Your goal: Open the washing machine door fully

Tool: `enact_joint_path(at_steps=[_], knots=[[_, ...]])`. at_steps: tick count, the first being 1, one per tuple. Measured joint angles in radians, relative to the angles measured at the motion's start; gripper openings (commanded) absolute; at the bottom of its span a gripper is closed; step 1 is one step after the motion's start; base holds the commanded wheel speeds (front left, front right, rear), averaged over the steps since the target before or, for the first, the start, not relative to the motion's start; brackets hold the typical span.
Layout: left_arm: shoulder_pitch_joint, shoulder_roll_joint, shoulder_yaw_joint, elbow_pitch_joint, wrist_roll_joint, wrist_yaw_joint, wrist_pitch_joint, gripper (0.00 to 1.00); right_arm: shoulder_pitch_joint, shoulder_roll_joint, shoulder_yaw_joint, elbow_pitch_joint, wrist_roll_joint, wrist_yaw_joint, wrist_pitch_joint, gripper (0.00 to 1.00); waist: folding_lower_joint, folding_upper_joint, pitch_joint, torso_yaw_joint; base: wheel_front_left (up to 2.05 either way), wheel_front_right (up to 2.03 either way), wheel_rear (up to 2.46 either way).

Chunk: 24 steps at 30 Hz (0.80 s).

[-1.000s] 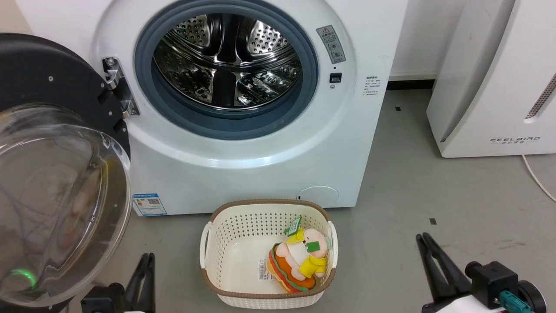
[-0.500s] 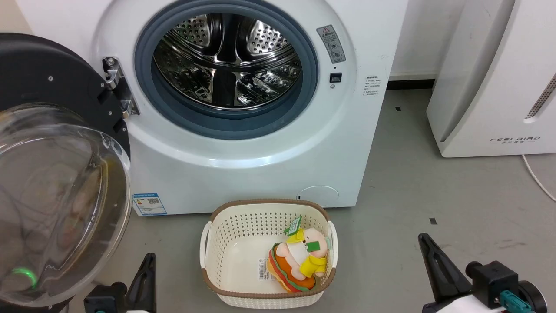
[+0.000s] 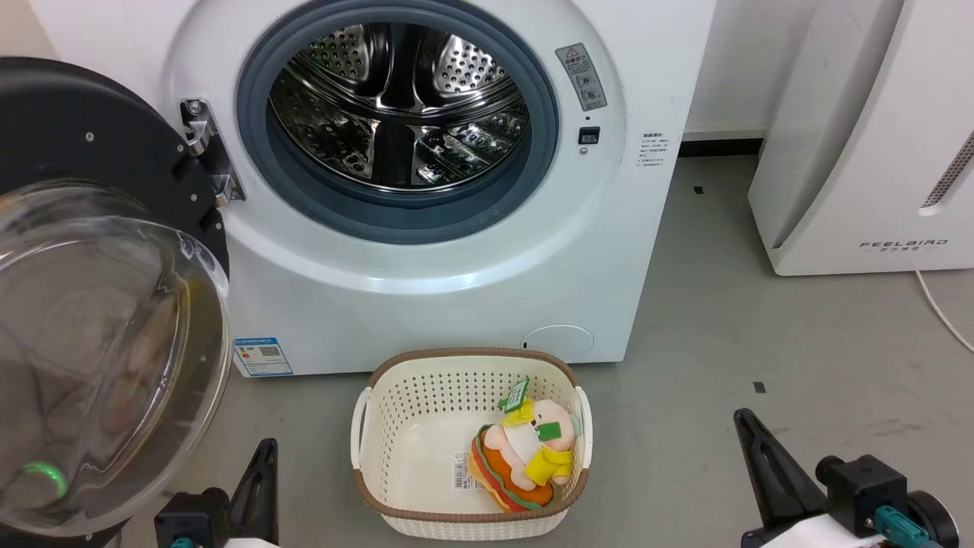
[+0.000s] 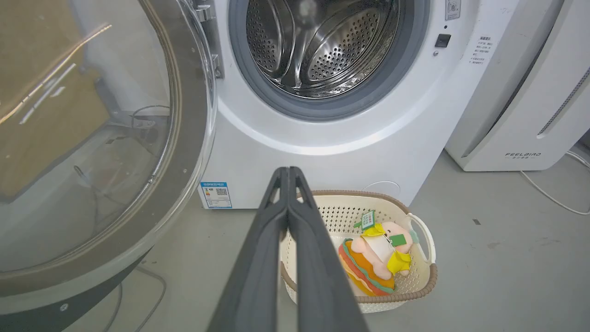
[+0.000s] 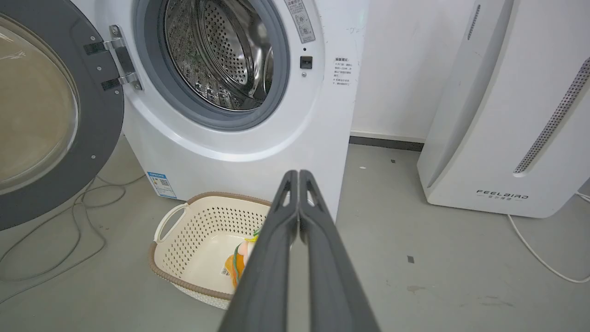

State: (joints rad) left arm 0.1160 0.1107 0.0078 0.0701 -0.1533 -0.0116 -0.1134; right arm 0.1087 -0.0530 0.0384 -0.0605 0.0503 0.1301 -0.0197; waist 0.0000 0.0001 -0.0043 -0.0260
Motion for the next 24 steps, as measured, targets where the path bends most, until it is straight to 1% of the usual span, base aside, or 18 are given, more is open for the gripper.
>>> enact_joint_path(at_steps=[24], knots=[[-0.026,-0.011,-0.001,-0.016,0.038,0.0,0.027,0.0,-0.03,0.0,-0.008,0.017,-0.017,0.0,0.001,0.0,0.0002,0.0,0.001,0.007,0.0,0.0,0.0]])
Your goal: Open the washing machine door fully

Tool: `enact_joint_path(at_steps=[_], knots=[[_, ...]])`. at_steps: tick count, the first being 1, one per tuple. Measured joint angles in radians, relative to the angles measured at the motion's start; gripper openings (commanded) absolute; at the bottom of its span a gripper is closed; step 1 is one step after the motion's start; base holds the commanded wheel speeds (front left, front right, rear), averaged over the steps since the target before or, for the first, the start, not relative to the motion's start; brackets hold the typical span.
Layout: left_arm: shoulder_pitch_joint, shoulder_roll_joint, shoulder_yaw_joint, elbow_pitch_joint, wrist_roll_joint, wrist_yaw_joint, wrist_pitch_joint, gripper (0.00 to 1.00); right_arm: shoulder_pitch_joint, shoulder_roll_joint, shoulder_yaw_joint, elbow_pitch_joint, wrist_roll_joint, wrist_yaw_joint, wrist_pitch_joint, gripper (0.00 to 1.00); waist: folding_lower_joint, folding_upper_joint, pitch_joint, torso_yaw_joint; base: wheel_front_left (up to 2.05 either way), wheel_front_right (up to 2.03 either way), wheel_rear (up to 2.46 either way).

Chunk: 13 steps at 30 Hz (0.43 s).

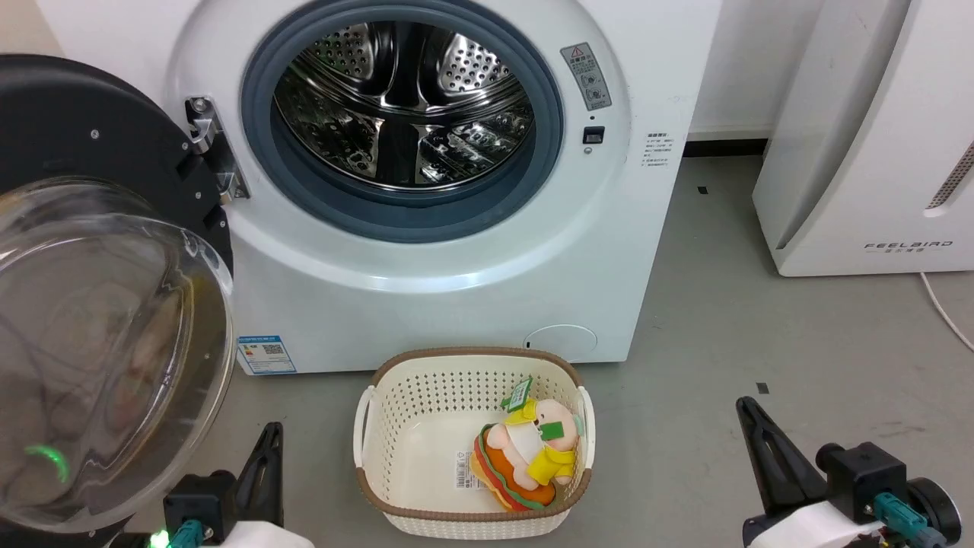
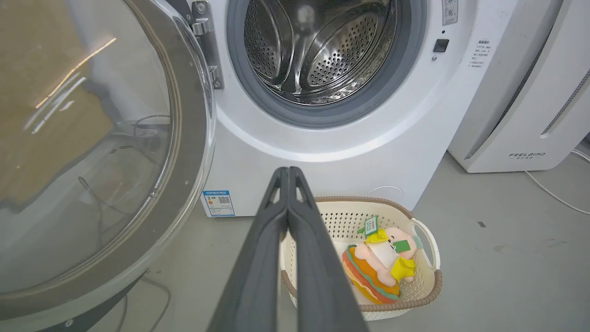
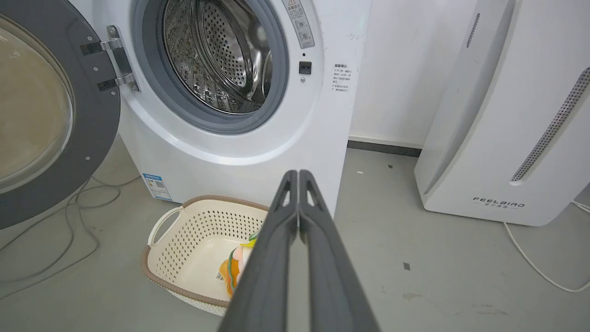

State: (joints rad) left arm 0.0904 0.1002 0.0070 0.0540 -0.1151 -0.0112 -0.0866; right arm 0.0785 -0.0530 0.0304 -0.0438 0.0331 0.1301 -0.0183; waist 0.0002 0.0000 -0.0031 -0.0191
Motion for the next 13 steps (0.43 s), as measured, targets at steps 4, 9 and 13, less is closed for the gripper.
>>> enact_joint_path(at_steps=[4,9,13], knots=[[-0.011,-0.003,0.0,-0.004,0.008,0.001,0.007,0.0,-0.004,0.0,-0.002,0.002,0.0,0.0,0.0,0.0,0.0,0.0,0.0,0.001,0.0,0.0,0.0],[-0.011,-0.009,0.0,-0.008,0.015,0.001,0.01,0.0,-0.005,0.0,-0.004,0.004,-0.001,0.0,0.0,0.0,0.0,0.0,0.0,0.002,0.0,0.0,0.0],[-0.014,-0.013,-0.001,-0.012,0.017,0.001,0.018,0.0,-0.006,0.0,-0.005,0.006,-0.006,0.0,0.0,0.0,0.0,0.0,0.001,0.003,0.0,0.0,0.0]])
